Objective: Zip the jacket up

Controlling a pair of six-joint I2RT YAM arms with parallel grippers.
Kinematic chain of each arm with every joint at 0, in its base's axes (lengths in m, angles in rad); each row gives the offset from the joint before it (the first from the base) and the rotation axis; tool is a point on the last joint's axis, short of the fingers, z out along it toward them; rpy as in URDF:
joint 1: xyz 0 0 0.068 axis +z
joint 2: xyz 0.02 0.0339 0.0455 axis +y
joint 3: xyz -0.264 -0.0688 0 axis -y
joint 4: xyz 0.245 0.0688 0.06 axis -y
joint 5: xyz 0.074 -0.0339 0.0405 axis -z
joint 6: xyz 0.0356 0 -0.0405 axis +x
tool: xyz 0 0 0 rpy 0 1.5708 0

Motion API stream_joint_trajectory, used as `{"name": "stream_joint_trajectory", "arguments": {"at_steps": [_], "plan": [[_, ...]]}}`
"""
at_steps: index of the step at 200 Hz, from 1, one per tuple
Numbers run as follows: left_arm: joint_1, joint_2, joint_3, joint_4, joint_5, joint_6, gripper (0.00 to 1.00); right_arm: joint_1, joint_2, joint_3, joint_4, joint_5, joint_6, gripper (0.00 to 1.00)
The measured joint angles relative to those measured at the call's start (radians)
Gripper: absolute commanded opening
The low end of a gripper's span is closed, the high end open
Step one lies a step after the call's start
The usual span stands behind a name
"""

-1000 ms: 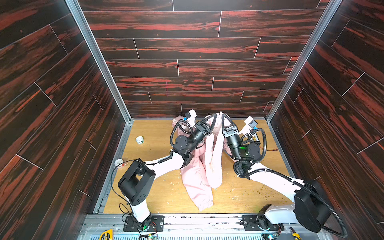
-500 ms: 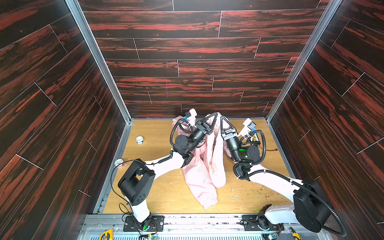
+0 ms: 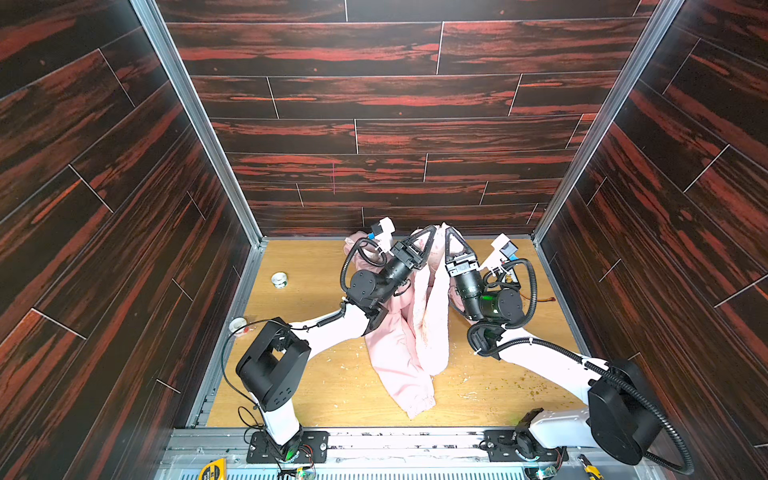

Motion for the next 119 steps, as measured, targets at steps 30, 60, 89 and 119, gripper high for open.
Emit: {"name": "stream_joint_trajectory", "arguments": {"at_steps": [30, 60, 89, 119], "plan": [[-0.001, 0.0, -0.002, 0.0, 0.002, -0.002, 0.0, -0.002, 0.0, 0.007, 0.002, 0.004, -0.001, 0.0], [-0.001, 0.0, -0.002, 0.0, 0.002, -0.002, 0.0, -0.002, 0.0, 0.007, 0.002, 0.007, -0.003, 0.0], [-0.001, 0.0, -0.002, 0.0, 0.002, -0.003, 0.0, -0.003, 0.0, 0.007, 0.002, 0.008, -0.003, 0.0], [-0.002, 0.0, -0.002, 0.0, 0.002, -0.005, 0.0, -0.005, 0.0, 0.007, 0.002, 0.014, -0.004, 0.0]]}}
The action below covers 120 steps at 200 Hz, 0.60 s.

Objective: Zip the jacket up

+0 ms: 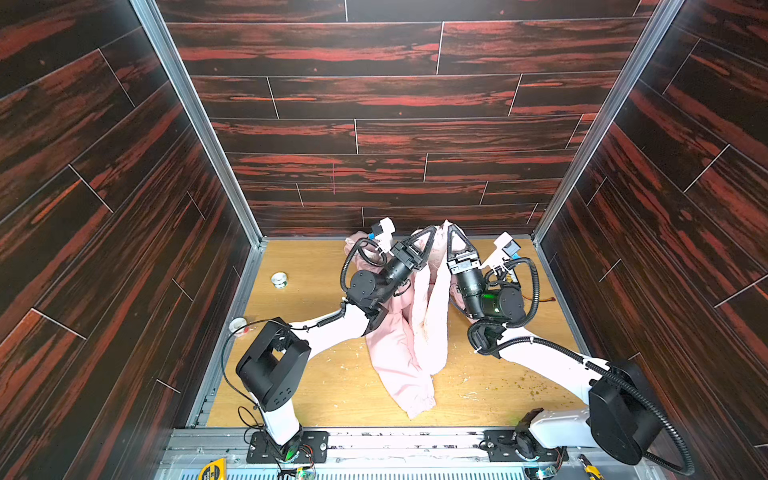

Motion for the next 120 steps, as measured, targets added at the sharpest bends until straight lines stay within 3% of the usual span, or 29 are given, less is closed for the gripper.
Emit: {"name": "stream_joint_trajectory", "arguments": {"at_steps": [120], "plan": [[0.0, 0.0, 0.0, 0.0, 0.0, -0.004, 0.0, -0.006, 0.001, 0.01, 0.001, -0.001, 0.0, 0.0]]}}
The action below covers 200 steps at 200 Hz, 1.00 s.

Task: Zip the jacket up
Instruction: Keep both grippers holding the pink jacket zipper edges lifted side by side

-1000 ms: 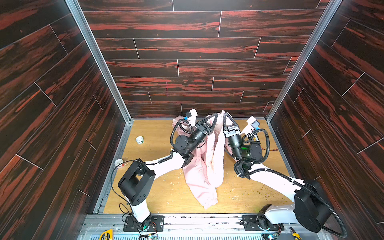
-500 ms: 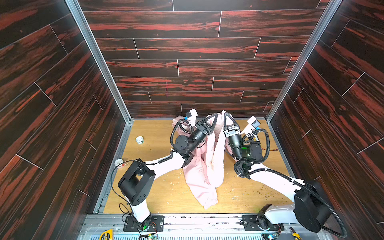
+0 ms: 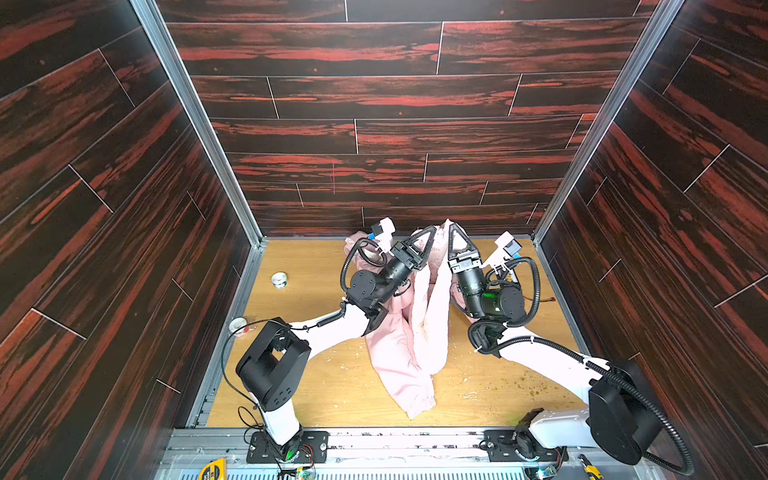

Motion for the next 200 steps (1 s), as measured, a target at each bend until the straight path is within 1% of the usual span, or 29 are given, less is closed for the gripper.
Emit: {"name": "stream_joint_trajectory", "arguments": {"at_steps": [200], "plan": [[-0.001, 0.0, -0.004, 0.0, -0.005, -0.008, 0.0, -0.004, 0.03, 0.017, 0.002, -0.027, 0.029, 0.0]]}}
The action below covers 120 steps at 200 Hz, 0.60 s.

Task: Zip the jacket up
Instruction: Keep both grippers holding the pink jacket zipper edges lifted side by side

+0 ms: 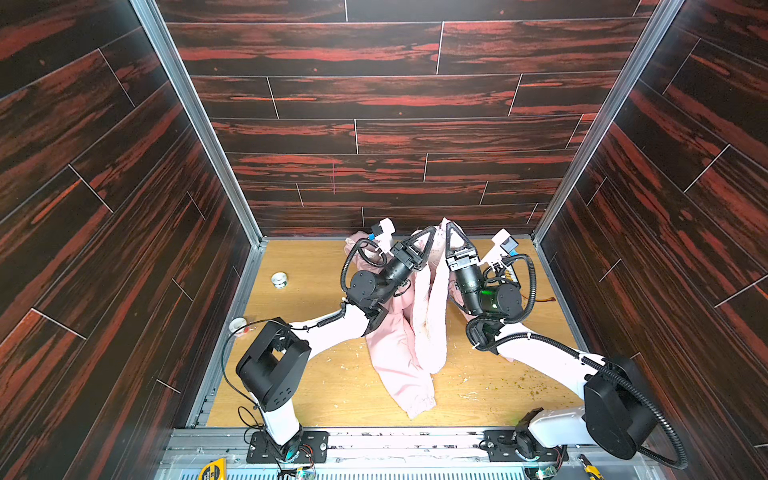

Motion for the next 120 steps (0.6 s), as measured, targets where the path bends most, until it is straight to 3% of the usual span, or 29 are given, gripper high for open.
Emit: {"name": "stream_joint_trajectory", "arguments": {"at_steps": [120], "plan": [[0.0, 0.0, 0.0, 0.0, -0.003, -0.019, 0.0, 0.0, 0.0, -0.022, 0.015, -0.033, 0.023, 0.0]]}}
